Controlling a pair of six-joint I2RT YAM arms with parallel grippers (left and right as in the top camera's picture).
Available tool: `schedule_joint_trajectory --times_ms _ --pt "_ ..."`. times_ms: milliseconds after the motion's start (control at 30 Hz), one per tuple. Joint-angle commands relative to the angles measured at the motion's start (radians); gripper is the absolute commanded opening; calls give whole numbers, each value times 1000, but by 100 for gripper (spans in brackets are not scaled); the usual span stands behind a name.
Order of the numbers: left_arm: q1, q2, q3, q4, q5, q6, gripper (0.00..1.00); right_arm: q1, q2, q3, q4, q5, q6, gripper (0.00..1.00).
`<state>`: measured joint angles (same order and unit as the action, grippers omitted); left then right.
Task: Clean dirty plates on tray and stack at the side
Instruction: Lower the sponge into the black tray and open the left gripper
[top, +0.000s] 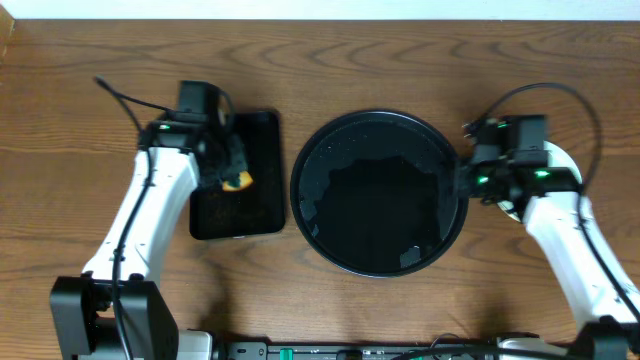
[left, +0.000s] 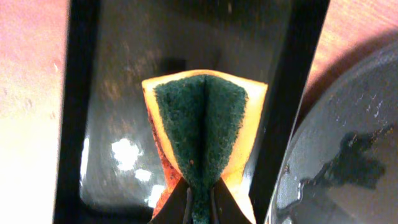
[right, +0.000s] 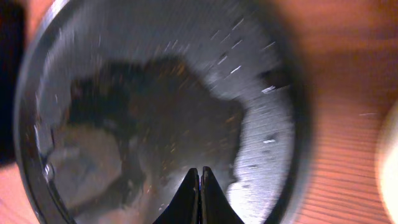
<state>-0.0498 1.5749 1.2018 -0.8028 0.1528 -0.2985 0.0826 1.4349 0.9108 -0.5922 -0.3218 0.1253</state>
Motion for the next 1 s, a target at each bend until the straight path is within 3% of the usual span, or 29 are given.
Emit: schedule_joint_trajectory --times_ms 0,433,600,667,800,900,967 --pt "31 15 -1 24 140 118 8 72 47 -45 22 19 -13 1" --pt "159 281 -2 68 526 225 7 164 101 -50 73 49 -6 1" --pt "187 368 -2 72 553 278 8 164 101 -50 73 48 -6 1" --pt "200 393 -2 63 492 291 8 164 101 -50 72 49 -6 1" --pt "227 398 -2 28 215 271 8 164 101 -50 69 49 -6 1" --pt "241 394 -2 3 -31 148 8 164 101 -50 72 48 -6 1" --pt "243 394 -2 0 -71 105 13 164 101 -50 73 49 -1 1"
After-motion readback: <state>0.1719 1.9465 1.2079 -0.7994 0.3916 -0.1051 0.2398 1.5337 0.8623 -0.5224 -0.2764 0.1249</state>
